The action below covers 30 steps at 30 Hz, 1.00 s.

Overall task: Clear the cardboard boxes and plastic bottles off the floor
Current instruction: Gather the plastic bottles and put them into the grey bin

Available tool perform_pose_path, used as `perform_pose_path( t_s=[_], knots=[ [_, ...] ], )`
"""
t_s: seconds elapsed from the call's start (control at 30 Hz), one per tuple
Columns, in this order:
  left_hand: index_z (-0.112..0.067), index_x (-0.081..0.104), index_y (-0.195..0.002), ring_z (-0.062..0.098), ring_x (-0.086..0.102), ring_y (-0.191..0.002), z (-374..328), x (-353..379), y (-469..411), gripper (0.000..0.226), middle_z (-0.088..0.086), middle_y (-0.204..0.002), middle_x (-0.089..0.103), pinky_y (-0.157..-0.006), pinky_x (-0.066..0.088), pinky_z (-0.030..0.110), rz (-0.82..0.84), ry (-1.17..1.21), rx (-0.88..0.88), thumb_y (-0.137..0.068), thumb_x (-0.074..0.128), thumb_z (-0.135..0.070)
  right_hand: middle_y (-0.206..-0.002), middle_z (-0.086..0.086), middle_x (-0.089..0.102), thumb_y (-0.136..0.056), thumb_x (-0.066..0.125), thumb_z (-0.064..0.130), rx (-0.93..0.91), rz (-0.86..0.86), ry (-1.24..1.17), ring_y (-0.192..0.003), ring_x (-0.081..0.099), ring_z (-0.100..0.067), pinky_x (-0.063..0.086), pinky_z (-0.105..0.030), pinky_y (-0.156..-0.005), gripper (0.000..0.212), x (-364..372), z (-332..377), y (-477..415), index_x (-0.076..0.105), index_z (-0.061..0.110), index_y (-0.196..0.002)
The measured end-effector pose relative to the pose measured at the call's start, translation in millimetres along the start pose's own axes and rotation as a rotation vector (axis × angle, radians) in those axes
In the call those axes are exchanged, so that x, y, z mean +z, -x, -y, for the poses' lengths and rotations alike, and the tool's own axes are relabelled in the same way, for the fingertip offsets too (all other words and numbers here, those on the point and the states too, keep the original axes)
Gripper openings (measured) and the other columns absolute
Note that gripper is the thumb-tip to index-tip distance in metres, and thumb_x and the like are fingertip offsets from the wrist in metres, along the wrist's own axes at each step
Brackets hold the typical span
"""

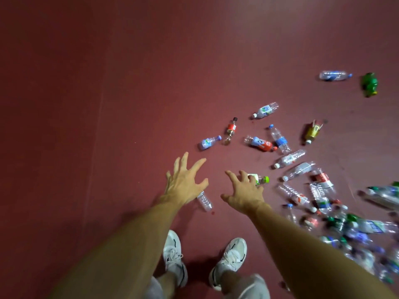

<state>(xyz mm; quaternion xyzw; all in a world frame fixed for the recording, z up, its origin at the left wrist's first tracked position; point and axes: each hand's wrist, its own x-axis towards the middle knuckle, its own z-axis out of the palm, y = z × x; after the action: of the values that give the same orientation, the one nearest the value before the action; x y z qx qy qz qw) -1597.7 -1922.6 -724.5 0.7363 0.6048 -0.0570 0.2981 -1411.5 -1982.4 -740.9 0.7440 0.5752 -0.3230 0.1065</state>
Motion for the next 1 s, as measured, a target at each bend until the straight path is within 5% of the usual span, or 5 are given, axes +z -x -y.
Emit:
perform_pose_path(
  t_s=[0.27, 0.4, 0.6, 0.83, 1.0],
  knots=[
    [-0.053, 0.024, -0.15, 0.03, -0.002, -0.153, 82, 175, -121, 0.07, 0.002, -0.167, -0.006, -0.118, 0.016, 0.06, 0.085, -0.093, 0.018, -0.089, 0.057, -0.056, -0.164, -0.006, 0.008, -0.09, 0.055, 0.063, 0.018, 0.056, -0.013, -0.147, 0.013, -0.036, 0.03, -0.058, -0.109, 0.085, 181, -51, -146, 0.008, 0.041, -0.157],
    [-0.054, 0.022, -0.151, 0.031, 0.001, -0.153, 118, 265, -185, 0.077, 0.001, -0.167, -0.007, -0.119, 0.01, 0.06, 0.159, -0.139, -0.033, -0.084, 0.056, -0.069, -0.162, -0.006, 0.015, -0.091, 0.055, 0.061, -0.013, -0.037, -0.009, -0.146, 0.018, -0.034, 0.031, -0.057, -0.11, 0.08, 247, -92, -238, 0.015, 0.04, -0.156],
    [-0.054, 0.02, -0.152, 0.032, 0.015, -0.152, 160, 373, -262, 0.082, 0.002, -0.168, -0.008, -0.117, 0.024, 0.049, 0.206, -0.21, -0.116, -0.081, 0.055, -0.076, -0.158, -0.008, 0.026, -0.093, 0.057, 0.054, -0.058, -0.225, 0.056, -0.144, 0.02, -0.032, 0.032, -0.053, -0.109, 0.071, 306, -155, -345, 0.027, 0.034, -0.154],
    [-0.045, 0.041, -0.146, 0.02, 0.022, -0.149, 155, 399, -305, 0.069, -0.006, -0.165, 0.017, -0.114, 0.028, 0.045, -0.009, -0.189, 0.083, -0.083, 0.058, -0.069, -0.159, -0.009, 0.026, -0.092, 0.054, 0.062, 0.074, -0.35, 0.05, -0.145, 0.02, -0.036, 0.027, -0.051, -0.113, 0.077, 324, -203, -388, 0.023, 0.033, -0.156],
    [-0.047, 0.028, -0.152, 0.023, -0.003, -0.154, 156, 407, -297, 0.078, 0.001, -0.168, 0.0, -0.122, 0.014, 0.046, 0.12, -0.242, 0.115, -0.084, 0.061, -0.065, -0.166, -0.007, 0.008, -0.093, 0.051, 0.064, 0.191, -0.282, -0.021, -0.152, -0.001, -0.038, 0.015, -0.07, -0.112, 0.079, 329, -195, -384, 0.014, 0.036, -0.158]
  ],
)
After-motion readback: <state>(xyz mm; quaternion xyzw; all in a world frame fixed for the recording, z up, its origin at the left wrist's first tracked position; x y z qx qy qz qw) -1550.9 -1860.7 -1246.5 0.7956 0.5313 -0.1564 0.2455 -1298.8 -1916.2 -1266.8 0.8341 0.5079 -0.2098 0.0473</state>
